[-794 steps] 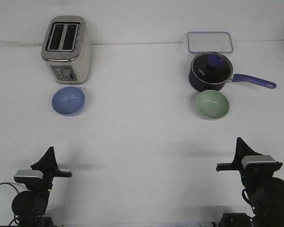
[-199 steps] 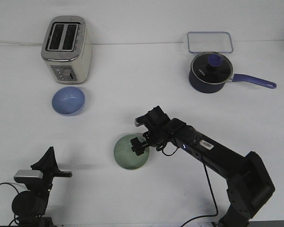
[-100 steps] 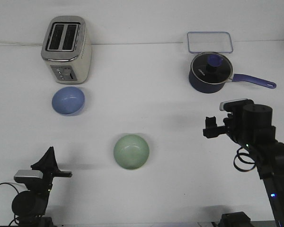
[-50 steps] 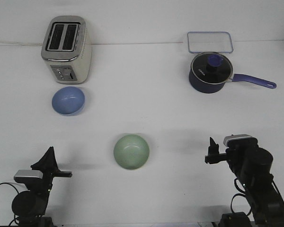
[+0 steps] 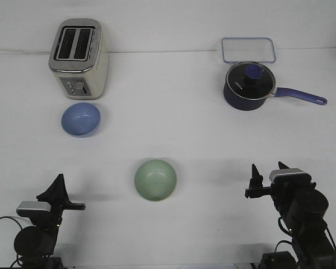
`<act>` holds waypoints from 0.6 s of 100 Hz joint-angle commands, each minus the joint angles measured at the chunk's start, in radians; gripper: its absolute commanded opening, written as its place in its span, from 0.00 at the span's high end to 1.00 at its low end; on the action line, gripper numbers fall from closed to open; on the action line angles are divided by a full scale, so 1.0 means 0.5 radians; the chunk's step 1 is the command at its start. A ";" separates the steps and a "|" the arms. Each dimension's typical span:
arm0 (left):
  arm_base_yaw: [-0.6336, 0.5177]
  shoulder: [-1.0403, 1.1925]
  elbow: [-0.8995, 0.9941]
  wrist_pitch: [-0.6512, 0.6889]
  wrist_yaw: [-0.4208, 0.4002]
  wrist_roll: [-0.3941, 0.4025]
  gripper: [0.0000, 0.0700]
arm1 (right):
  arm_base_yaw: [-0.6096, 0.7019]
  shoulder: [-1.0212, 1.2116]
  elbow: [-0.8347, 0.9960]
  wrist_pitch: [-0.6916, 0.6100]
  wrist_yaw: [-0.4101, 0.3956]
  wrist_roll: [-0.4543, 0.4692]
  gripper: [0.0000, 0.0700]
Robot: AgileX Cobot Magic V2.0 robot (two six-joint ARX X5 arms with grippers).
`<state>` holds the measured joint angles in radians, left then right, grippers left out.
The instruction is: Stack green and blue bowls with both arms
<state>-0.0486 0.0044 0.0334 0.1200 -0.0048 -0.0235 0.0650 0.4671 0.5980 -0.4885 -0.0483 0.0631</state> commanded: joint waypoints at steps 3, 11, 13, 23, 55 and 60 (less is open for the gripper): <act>0.000 -0.002 -0.039 0.025 -0.007 0.023 0.98 | 0.002 0.007 0.022 0.018 0.008 0.005 0.24; 0.000 -0.002 -0.039 0.025 -0.007 0.023 0.98 | 0.002 0.007 0.022 0.019 0.008 0.004 0.24; 0.000 -0.002 -0.039 0.025 -0.007 0.023 0.98 | 0.002 0.007 0.022 0.019 0.008 0.004 0.24; 0.000 -0.002 -0.039 0.027 -0.007 0.024 0.98 | 0.002 0.007 0.022 0.018 0.008 0.004 0.24; 0.000 -0.002 0.059 0.032 -0.007 -0.210 0.98 | 0.002 0.007 0.022 0.033 0.008 0.004 0.24; 0.000 0.001 0.117 0.011 -0.007 -0.262 0.98 | 0.002 0.007 0.022 0.033 0.008 0.004 0.24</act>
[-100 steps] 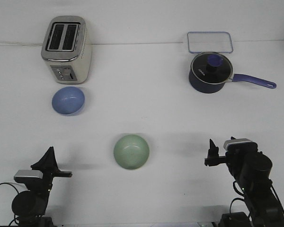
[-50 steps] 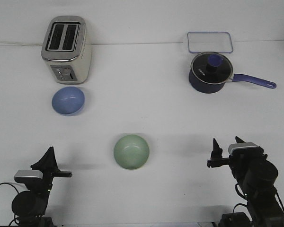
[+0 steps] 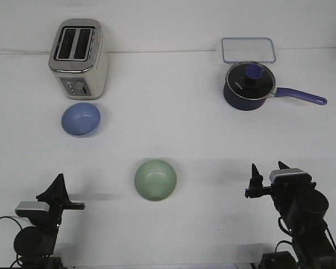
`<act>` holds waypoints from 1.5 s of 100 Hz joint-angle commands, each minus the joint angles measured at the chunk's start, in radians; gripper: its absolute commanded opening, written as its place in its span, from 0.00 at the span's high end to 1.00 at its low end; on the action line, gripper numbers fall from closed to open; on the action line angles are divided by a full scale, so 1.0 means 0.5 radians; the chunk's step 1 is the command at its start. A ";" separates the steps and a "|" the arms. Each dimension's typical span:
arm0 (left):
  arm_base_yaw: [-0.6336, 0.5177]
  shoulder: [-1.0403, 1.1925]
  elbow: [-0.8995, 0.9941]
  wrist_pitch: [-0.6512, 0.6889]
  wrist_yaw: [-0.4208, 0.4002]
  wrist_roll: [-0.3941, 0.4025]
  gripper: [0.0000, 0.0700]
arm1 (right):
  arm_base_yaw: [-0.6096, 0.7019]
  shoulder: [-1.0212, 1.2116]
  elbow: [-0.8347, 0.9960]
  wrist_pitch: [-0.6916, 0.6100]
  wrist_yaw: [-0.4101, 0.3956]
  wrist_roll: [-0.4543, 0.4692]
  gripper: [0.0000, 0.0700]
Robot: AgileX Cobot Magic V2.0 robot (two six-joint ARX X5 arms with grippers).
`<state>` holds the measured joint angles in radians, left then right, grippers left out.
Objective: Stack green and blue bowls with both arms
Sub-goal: 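Move the left gripper forward to the light blue bowl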
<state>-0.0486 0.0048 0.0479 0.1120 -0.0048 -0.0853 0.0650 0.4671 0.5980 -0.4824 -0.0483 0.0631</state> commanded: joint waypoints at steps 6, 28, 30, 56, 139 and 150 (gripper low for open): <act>0.000 0.018 0.177 -0.013 -0.008 -0.179 0.98 | 0.002 0.007 0.022 0.020 0.008 0.004 0.24; 0.000 0.294 0.722 -0.476 -0.007 -0.281 0.98 | 0.002 0.007 0.022 0.018 0.008 0.004 0.24; 0.000 0.335 0.783 -0.527 -0.007 -0.281 0.98 | 0.002 0.007 0.022 0.017 0.008 0.004 0.24; 0.000 0.989 1.618 -1.168 -0.007 -0.182 0.98 | 0.002 0.007 0.022 0.006 0.008 0.004 0.24; 0.000 1.926 2.235 -1.868 -0.007 -0.071 0.63 | 0.002 0.007 0.022 0.007 0.008 0.004 0.24; 0.000 1.926 2.235 -1.877 -0.007 -0.071 0.41 | 0.002 0.007 0.022 0.007 0.008 0.004 0.24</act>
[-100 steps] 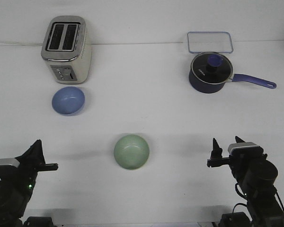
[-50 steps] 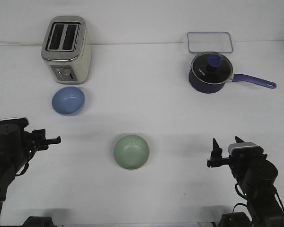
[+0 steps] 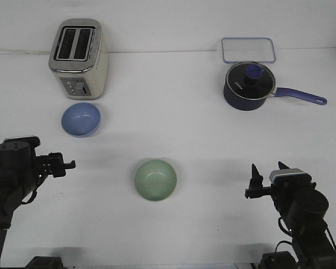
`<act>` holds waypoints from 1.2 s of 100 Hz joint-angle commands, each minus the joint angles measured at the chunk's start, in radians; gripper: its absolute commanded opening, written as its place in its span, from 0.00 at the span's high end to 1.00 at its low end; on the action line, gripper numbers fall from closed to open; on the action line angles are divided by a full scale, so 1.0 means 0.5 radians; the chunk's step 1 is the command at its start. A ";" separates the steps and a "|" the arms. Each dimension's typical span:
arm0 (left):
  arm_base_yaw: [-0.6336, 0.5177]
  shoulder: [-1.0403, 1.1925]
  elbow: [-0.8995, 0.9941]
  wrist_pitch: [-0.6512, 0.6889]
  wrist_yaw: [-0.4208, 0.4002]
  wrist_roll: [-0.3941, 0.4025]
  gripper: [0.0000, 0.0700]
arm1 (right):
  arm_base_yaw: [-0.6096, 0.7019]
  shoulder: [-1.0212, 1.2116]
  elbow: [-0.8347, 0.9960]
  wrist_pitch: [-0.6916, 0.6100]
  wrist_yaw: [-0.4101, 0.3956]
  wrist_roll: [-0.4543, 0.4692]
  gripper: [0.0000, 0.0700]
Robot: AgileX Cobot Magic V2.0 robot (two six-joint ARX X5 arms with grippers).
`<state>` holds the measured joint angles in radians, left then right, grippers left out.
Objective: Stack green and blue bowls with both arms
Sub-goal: 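Move the left gripper forward to the light blue bowl, then grasp the light blue bowl rim with the left gripper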
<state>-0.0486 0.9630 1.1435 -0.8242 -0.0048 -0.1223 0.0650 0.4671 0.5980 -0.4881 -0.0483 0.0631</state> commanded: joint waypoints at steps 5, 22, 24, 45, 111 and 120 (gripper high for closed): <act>0.000 0.010 0.044 -0.024 -0.007 0.005 0.38 | 0.002 0.007 0.022 0.019 0.008 0.004 0.24; 0.000 0.010 0.044 -0.072 -0.007 0.005 0.38 | 0.002 0.007 0.022 0.019 0.008 0.004 0.24; 0.000 0.011 0.044 -0.071 -0.007 0.005 0.38 | 0.002 0.007 0.022 0.019 0.008 0.004 0.24; 0.023 0.143 0.053 0.070 -0.007 0.004 0.34 | 0.002 0.007 0.022 0.024 0.008 0.001 0.24; 0.220 1.638 1.058 0.127 -0.007 0.035 0.28 | 0.002 0.007 0.022 0.032 0.008 0.000 0.24; 0.232 1.774 1.119 0.133 -0.007 0.035 0.28 | 0.002 0.007 0.022 0.032 0.008 0.000 0.24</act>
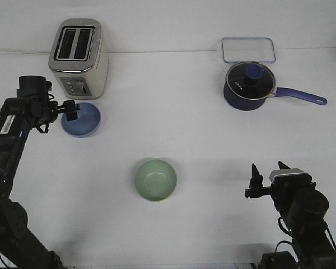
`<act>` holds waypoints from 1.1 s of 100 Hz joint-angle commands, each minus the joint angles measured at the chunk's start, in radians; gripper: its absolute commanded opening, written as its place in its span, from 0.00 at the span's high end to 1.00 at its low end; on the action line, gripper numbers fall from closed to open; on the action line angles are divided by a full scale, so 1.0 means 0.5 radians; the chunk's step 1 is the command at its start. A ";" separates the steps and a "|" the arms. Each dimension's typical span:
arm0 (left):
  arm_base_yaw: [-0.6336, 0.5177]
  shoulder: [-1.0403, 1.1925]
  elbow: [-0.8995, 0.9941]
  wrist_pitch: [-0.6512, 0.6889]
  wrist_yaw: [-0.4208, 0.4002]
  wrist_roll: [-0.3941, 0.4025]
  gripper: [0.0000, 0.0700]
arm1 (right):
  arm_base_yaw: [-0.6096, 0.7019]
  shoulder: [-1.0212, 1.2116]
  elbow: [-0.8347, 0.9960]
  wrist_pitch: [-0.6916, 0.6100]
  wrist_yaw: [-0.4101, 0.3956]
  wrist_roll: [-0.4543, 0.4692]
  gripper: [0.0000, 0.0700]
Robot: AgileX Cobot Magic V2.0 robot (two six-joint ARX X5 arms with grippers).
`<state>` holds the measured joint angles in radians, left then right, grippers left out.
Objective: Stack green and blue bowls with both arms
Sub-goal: 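Grasp the light blue bowl rim with the left gripper, then lift the blue bowl and carry it over the green bowl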
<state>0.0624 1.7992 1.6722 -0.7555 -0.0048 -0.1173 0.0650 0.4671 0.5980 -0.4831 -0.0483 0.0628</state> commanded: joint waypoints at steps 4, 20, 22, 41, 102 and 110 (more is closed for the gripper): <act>0.014 0.154 0.075 -0.004 -0.006 0.025 0.28 | 0.002 0.007 0.022 0.022 0.008 0.001 0.24; 0.026 0.308 0.076 0.010 -0.006 0.026 0.28 | 0.002 0.007 0.022 0.022 0.008 0.001 0.24; 0.027 0.323 0.076 0.011 -0.006 0.026 0.28 | 0.002 0.007 0.022 0.022 0.008 0.001 0.24; 0.032 0.440 0.076 0.041 -0.005 0.025 0.28 | 0.002 0.007 0.023 0.022 0.008 0.001 0.24; 0.049 0.436 0.076 0.001 0.148 0.053 0.99 | 0.002 0.007 0.023 0.023 0.008 0.001 0.24; 0.060 0.378 0.076 -0.020 0.259 0.053 0.99 | 0.002 0.007 0.022 0.023 0.008 0.001 0.24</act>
<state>0.0883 2.0060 1.6936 -0.7506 0.0879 -0.1024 0.0650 0.4671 0.5980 -0.4820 -0.0483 0.0628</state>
